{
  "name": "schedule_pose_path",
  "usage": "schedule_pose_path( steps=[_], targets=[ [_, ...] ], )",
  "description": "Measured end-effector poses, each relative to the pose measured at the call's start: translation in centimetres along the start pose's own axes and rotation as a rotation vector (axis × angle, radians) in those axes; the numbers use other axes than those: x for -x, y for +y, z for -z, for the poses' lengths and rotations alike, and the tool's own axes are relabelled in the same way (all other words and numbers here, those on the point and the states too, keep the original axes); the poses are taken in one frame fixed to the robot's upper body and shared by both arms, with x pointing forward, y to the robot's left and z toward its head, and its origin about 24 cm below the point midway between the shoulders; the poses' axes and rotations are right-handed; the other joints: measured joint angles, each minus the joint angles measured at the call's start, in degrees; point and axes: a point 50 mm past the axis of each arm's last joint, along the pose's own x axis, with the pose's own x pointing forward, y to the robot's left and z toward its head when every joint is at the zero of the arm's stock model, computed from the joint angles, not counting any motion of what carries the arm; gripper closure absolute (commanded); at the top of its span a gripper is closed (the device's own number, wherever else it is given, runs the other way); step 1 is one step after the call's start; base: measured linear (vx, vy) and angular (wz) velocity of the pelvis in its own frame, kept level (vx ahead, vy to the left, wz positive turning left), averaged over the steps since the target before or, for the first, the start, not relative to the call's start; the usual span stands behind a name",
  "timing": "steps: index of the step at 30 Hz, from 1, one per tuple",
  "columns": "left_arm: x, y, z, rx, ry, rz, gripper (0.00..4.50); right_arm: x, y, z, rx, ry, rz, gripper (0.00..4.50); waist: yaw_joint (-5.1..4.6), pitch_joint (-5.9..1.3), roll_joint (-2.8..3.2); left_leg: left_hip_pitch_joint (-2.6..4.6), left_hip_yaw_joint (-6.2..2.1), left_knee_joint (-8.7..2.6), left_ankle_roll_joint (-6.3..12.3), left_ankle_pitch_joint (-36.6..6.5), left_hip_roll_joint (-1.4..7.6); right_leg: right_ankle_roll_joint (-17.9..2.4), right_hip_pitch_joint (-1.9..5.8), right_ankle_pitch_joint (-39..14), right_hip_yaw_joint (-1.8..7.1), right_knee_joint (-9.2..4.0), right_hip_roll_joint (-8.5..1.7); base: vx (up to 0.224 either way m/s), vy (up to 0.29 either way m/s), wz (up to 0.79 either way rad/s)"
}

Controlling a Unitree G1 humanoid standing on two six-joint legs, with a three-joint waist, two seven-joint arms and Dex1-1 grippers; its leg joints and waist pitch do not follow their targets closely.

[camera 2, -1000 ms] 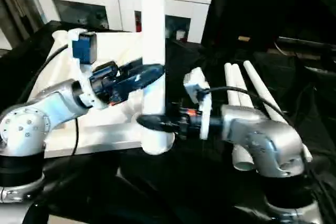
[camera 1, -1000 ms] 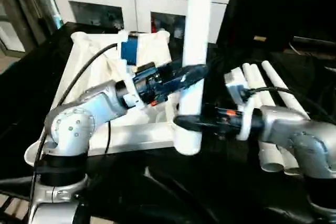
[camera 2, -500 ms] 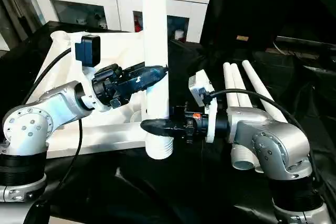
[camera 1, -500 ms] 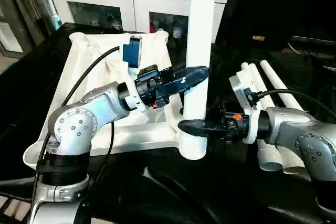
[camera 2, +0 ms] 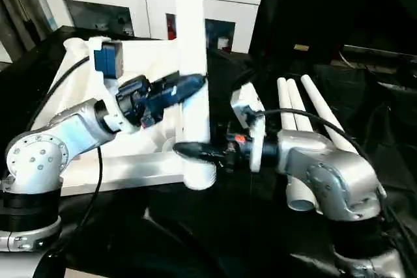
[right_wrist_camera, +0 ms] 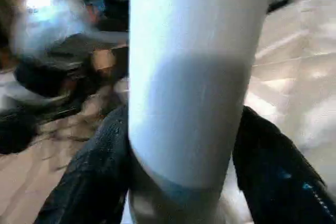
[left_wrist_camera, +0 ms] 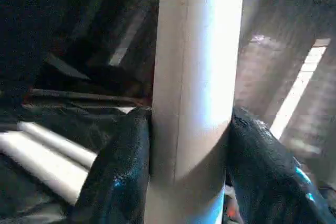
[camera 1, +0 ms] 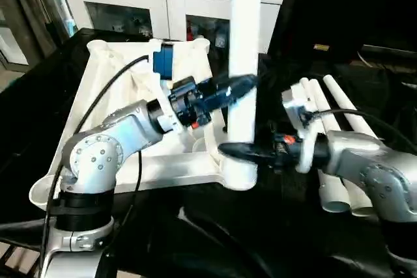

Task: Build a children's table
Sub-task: Pick table leg

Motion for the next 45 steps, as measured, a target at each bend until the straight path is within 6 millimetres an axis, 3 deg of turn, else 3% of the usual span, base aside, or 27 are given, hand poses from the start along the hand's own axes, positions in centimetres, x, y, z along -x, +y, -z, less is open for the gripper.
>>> schedule_pose_path(
  steps=[8, 22, 23, 32, 39, 41, 45],
  targets=[
    [-0.3, 0.7, 0.0, -0.110, 0.027, -0.175, 2.65, -0.8, -1.2, 0.2, -0.012, 0.023, 0.164, 1.22, 0.03, 0.01, -0.03, -0.04, 0.00, 0.00, -0.01, 0.0, 0.00, 0.0, -0.02, 0.0, 0.00, -0.01, 0.00, 0.000, 0.000, 0.00],
    [-0.9, -0.1, 0.5, -0.169, 0.094, -0.143, 2.66, -1.6, -1.2, 1.1, -0.056, 0.074, 0.175, 1.22, 0.10, 0.00, -0.13, -0.03, 0.00, 0.00, -0.03, 0.0, 0.00, 0.0, -0.02, 0.0, 0.00, 0.01, 0.00, 0.000, 0.000, 0.00],
    [-0.9, -0.1, 0.5, -0.170, 0.096, -0.142, 2.66, -1.6, -1.2, 1.3, -0.065, 0.082, 0.175, 1.51, 0.09, 0.00, -0.13, -0.03, 0.00, 0.00, -0.03, 0.0, 0.00, 0.0, -0.02, 0.0, 0.00, 0.00, 0.00, 0.000, 0.000, 0.00],
    [-0.8, -0.1, 0.6, -0.179, 0.112, -0.134, 2.66, -1.9, -1.0, 1.5, -0.079, 0.099, 0.159, 2.29, 0.10, 0.00, -0.13, -0.03, 0.00, 0.00, -0.03, 0.0, 0.00, 0.0, -0.02, 0.0, 0.00, 0.01, 0.00, 0.000, 0.000, 0.00],
    [-0.6, 0.0, 0.6, -0.200, 0.136, -0.140, 2.66, -2.2, -0.8, 1.6, -0.078, 0.109, 0.145, 2.49, 0.10, 0.00, -0.12, -0.03, 0.00, 0.00, -0.03, 0.0, 0.00, 0.0, -0.02, 0.0, 0.00, 0.01, 0.00, 0.000, 0.000, 0.00],
    [-0.7, 0.0, 0.7, -0.206, 0.139, -0.143, 2.10, -2.3, -0.8, 1.6, -0.079, 0.110, 0.145, 2.50, 0.10, 0.00, -0.12, -0.03, 0.00, 0.00, -0.03, 0.0, 0.00, 0.0, -0.02, 0.0, 0.00, 0.01, 0.00, 0.000, 0.000, 0.00],
    [-0.7, 0.1, 0.7, -0.225, 0.138, -0.155, 1.75, -2.5, -1.2, 1.7, -0.083, 0.084, 0.190, 2.53, 0.05, -0.01, -0.12, -0.03, 0.00, 0.00, -0.05, 0.0, 0.00, 0.0, -0.02, 0.0, 0.00, 0.01, 0.00, 0.000, 0.000, 0.00]
  ],
)
